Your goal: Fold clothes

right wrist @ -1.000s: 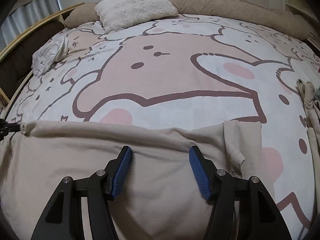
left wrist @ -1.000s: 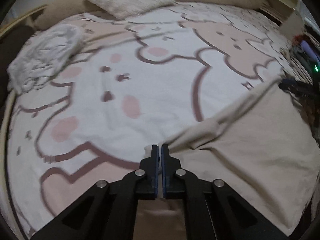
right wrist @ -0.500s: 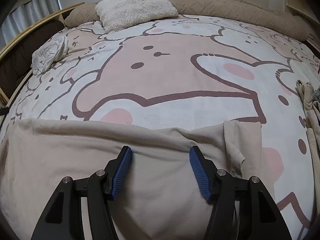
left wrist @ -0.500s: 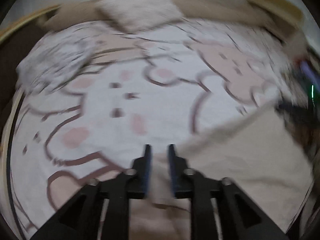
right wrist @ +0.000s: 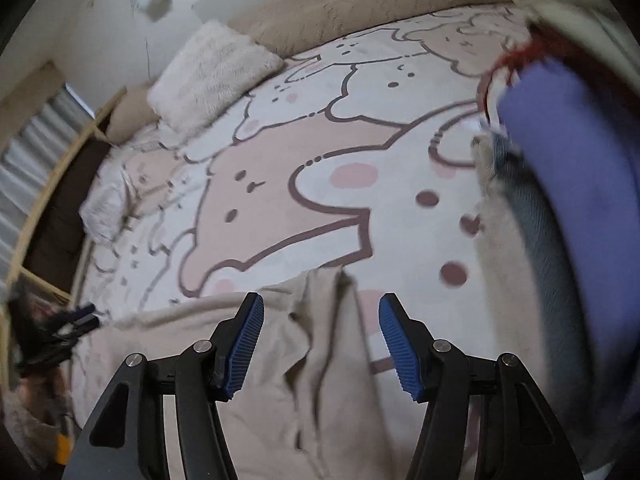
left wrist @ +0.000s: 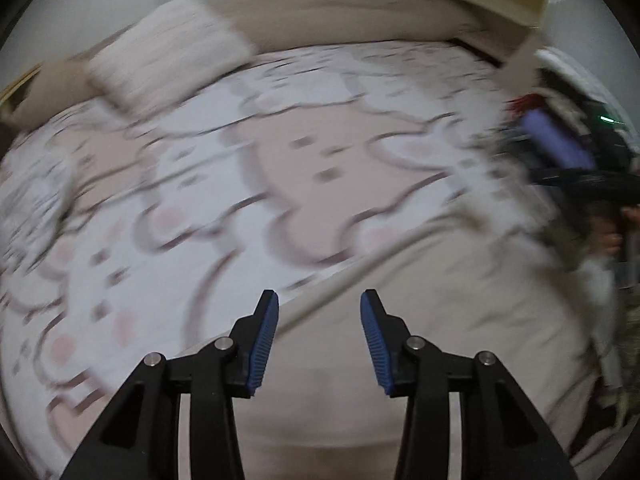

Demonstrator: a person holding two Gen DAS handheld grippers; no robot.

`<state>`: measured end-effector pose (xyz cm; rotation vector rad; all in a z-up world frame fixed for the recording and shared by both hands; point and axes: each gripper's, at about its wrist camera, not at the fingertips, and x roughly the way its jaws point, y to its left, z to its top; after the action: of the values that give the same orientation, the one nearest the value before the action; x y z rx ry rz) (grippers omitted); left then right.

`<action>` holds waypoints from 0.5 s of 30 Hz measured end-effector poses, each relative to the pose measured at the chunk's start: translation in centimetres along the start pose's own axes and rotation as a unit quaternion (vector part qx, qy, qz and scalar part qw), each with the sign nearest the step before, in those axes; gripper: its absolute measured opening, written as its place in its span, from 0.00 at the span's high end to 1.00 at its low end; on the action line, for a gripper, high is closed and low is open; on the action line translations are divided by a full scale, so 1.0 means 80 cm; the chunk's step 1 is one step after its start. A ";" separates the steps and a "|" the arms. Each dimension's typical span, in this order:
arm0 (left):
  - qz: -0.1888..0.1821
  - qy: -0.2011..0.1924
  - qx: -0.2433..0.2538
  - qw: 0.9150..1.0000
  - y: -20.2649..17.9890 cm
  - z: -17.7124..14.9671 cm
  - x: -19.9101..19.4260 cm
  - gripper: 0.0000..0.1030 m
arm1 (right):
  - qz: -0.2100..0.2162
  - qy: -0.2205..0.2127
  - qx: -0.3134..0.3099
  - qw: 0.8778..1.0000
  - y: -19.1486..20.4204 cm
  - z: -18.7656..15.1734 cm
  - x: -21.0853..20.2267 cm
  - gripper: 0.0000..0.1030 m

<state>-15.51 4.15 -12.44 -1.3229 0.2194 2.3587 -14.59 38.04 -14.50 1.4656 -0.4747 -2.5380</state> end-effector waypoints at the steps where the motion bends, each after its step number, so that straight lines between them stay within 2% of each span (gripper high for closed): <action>1: -0.013 0.001 0.012 1.000 -0.024 0.009 0.013 0.59 | -0.009 0.008 -0.014 1.000 0.007 0.006 0.005 0.45; 2: -0.027 0.002 0.025 0.999 -0.049 0.018 0.028 0.59 | -0.017 0.018 -0.028 0.999 0.013 0.012 0.013 0.48; 4: -0.028 -0.007 0.058 0.998 -0.094 0.027 0.063 0.59 | -0.035 0.044 -0.049 0.997 0.026 0.024 0.036 0.52; 7: -0.033 -0.019 0.058 0.998 -0.116 0.016 0.107 0.59 | -0.061 0.084 -0.066 0.992 0.040 0.036 0.074 0.54; 9: -0.037 -0.026 0.057 0.997 -0.129 0.009 0.136 0.59 | -0.082 0.123 -0.076 0.986 0.052 0.042 0.109 0.54; 11: -0.040 -0.034 0.055 0.997 -0.142 0.001 0.165 0.59 | -0.103 0.143 -0.090 0.980 0.062 0.044 0.131 0.55; 15: -0.058 -0.062 0.065 0.994 -0.140 -0.029 0.176 0.59 | -0.148 0.177 -0.129 0.964 0.081 0.046 0.165 0.55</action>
<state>-15.22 17.42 -24.82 -1.0961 0.2467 2.2776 -24.45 28.65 -21.15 1.9438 0.1364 -2.3391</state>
